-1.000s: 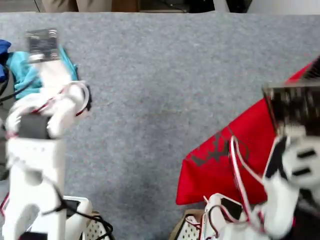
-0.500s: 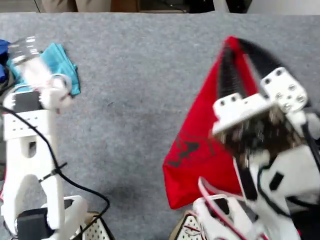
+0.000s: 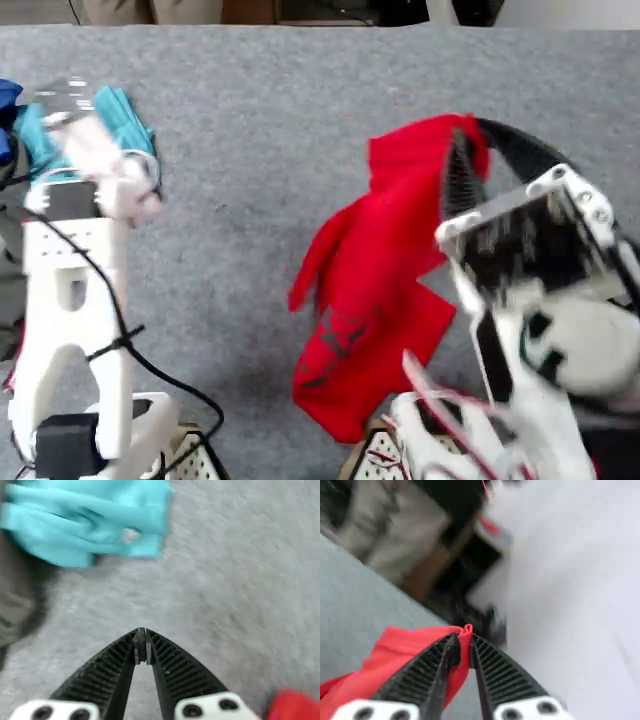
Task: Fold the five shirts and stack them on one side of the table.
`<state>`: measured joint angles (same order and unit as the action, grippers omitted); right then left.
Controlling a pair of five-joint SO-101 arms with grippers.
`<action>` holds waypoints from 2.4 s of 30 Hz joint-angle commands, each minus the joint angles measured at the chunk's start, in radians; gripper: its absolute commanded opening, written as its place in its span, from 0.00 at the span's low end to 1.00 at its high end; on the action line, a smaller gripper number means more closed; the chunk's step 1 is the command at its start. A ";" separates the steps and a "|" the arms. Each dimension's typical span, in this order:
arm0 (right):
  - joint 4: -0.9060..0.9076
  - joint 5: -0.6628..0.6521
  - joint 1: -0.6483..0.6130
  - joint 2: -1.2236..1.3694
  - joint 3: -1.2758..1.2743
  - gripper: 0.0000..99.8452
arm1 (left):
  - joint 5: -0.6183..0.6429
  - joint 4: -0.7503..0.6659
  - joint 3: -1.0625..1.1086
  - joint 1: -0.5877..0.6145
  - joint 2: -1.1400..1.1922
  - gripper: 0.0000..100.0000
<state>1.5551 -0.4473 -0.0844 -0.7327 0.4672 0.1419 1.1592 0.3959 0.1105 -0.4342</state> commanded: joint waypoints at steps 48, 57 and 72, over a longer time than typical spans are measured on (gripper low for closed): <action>-0.908 -0.529 0.842 0.007 -1.388 0.01 | 0.143 -0.247 0.172 -0.908 0.283 0.11; -0.907 -0.528 0.843 0.007 -1.388 0.01 | 0.150 -0.241 0.170 -0.878 0.352 0.11; -0.907 -0.531 0.843 0.007 -1.388 0.01 | 0.270 -0.008 -0.124 -0.907 0.633 0.18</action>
<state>0.6605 -0.9720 0.7442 -0.7219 -0.9229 0.4012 1.1316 0.3207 -0.7702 0.1964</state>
